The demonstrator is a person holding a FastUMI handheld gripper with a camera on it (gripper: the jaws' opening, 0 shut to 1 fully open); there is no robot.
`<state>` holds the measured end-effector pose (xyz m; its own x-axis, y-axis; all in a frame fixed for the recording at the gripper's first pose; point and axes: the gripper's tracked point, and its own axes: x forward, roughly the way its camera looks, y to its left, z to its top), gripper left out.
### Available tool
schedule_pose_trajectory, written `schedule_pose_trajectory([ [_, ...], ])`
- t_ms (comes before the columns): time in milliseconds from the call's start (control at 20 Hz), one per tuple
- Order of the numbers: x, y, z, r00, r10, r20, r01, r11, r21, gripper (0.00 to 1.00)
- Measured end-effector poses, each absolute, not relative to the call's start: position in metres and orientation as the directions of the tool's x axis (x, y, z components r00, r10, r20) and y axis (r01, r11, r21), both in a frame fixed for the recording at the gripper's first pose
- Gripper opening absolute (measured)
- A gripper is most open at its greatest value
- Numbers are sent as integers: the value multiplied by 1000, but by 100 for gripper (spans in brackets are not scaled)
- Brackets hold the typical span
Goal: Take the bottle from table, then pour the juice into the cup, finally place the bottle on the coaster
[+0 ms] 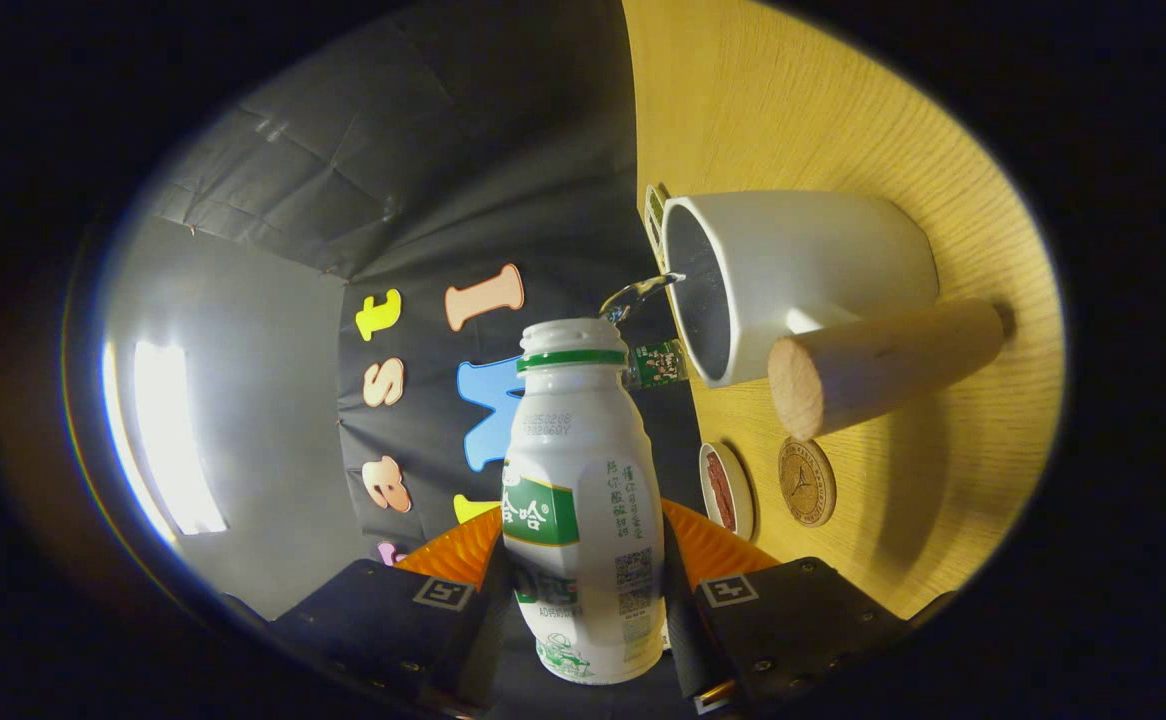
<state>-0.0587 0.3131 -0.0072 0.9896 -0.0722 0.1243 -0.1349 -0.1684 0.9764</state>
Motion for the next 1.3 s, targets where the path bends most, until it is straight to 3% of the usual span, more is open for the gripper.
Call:
schedule_pose_trajectory([
  [1300, -62, 319, 1, 988, -64, 138, -149, -238, 960, 67],
])
